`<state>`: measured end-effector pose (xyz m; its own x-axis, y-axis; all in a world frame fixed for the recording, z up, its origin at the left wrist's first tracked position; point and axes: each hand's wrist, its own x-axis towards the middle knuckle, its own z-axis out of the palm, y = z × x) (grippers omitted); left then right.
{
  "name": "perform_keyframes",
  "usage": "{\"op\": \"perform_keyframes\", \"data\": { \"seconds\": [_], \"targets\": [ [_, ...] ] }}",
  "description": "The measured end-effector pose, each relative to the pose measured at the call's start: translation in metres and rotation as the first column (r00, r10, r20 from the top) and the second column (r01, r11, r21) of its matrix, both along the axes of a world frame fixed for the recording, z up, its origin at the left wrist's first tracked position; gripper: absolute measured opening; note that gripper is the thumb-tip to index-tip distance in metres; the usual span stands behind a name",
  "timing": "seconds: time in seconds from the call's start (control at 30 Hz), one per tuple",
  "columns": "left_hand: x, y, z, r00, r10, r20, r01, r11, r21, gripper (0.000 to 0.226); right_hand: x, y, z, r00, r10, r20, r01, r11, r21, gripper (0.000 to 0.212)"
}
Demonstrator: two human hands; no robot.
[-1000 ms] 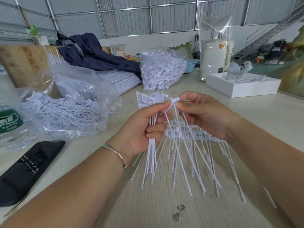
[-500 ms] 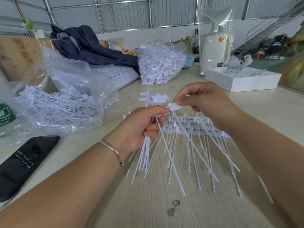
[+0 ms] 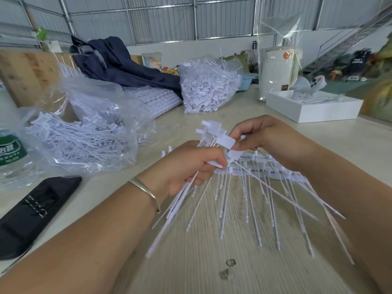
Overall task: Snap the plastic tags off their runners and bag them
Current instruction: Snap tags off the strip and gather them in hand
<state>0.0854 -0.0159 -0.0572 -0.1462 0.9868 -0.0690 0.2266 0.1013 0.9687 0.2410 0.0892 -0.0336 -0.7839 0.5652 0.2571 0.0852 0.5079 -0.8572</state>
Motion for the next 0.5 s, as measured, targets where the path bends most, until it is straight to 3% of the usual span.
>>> {"op": "perform_keyframes", "data": {
  "seconds": [0.13,0.3,0.5],
  "targets": [
    [-0.0004,-0.0009,0.0004,0.999,0.015,-0.039,-0.016,0.999,-0.033,0.022,0.0001,0.0038,-0.0012,1.000,0.004,0.010,-0.003,0.998,-0.059,0.018],
    [-0.0062,0.0021,-0.0027,0.998,-0.001,0.068,-0.001,1.000,0.020,0.039,0.0006,0.0059,-0.0060,0.998,-0.069,-0.007,0.069,0.996,-0.048,0.018],
    [-0.0074,0.0039,-0.0072,0.982,0.067,0.176,-0.075,0.996,0.038,0.014,-0.0028,0.0010,-0.0010,0.984,-0.171,-0.049,0.160,0.972,-0.171,0.028]
  ]
}}
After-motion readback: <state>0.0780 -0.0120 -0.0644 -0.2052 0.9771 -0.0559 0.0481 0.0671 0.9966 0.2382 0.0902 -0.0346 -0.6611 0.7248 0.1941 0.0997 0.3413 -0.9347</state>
